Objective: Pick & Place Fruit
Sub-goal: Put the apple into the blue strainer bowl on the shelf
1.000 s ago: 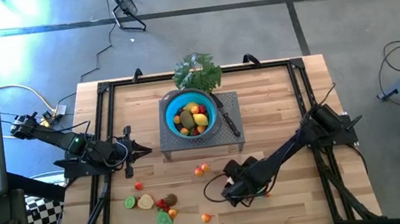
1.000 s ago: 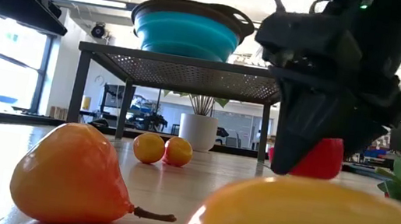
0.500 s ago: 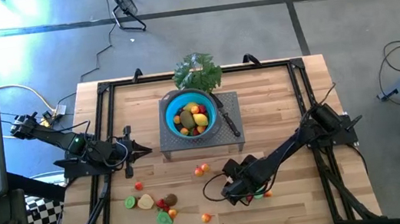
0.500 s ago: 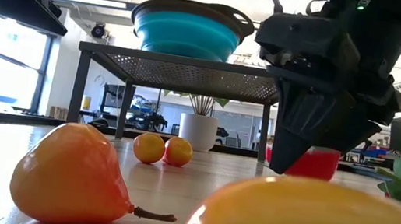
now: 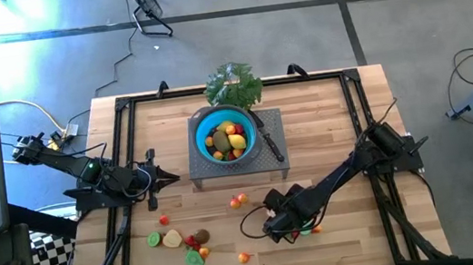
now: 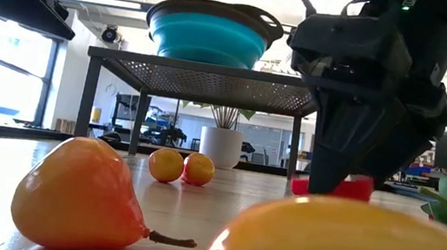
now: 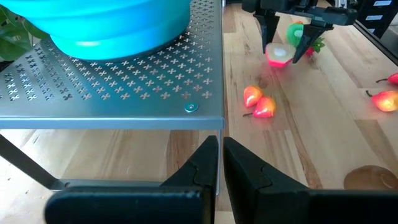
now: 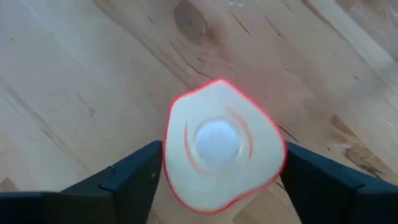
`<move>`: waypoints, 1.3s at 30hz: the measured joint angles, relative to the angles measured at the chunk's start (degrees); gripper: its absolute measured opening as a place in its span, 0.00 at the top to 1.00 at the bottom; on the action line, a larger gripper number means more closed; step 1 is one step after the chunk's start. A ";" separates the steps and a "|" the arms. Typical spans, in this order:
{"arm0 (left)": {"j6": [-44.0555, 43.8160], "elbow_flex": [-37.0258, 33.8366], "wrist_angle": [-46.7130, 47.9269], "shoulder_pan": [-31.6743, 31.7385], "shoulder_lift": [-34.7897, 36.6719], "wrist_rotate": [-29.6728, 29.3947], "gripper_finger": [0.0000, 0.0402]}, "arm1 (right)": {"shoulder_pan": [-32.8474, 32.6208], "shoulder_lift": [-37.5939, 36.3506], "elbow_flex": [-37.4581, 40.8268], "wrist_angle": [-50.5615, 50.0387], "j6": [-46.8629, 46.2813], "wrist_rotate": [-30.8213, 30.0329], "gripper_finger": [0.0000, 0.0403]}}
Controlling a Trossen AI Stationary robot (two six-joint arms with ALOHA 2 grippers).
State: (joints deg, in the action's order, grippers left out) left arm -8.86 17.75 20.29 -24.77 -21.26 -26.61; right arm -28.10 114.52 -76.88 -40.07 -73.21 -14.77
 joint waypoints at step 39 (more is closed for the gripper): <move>0.00 -0.02 0.01 0.00 0.00 0.00 0.95 | -0.02 0.00 0.00 0.06 0.00 -1.81 0.34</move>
State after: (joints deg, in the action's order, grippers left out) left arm -8.86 17.74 20.31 -24.77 -21.26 -26.61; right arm -28.12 114.52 -76.88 -40.01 -73.21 -16.58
